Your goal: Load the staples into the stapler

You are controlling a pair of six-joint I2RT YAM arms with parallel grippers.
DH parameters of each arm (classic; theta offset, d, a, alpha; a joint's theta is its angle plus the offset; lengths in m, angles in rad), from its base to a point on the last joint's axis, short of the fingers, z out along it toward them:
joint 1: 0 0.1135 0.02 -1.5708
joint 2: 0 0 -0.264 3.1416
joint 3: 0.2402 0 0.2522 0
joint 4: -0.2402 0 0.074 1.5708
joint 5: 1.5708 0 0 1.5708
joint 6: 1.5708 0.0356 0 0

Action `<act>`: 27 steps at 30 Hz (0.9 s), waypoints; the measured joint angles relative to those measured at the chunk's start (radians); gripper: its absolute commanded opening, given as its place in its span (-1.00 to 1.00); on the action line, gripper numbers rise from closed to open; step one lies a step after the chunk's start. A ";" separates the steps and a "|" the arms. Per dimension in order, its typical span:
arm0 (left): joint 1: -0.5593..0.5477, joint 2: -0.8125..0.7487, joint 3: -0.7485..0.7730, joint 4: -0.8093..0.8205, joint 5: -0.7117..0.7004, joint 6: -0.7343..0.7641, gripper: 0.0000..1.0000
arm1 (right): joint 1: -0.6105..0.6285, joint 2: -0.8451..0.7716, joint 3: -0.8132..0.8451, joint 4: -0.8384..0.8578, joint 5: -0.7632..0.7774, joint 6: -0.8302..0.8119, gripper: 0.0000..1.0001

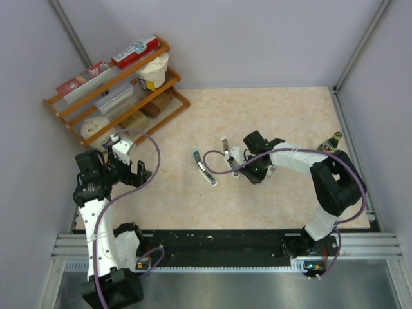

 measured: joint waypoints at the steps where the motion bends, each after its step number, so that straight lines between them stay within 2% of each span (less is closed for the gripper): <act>1: 0.000 0.000 0.000 0.000 0.000 0.000 0.97 | 0.000 0.000 0.000 0.000 0.000 0.000 -0.61; 16: 0.000 0.000 0.000 0.000 0.000 0.003 0.97 | 0.000 -0.001 0.000 -0.003 -0.008 0.011 -0.71; 22: 0.000 0.000 0.000 0.000 0.000 0.003 0.98 | 0.000 -0.002 0.000 -0.013 -0.020 0.023 -0.35; 27: 0.000 0.000 0.000 0.000 0.000 0.003 0.98 | 0.000 -0.002 0.001 -0.017 -0.024 0.028 -0.31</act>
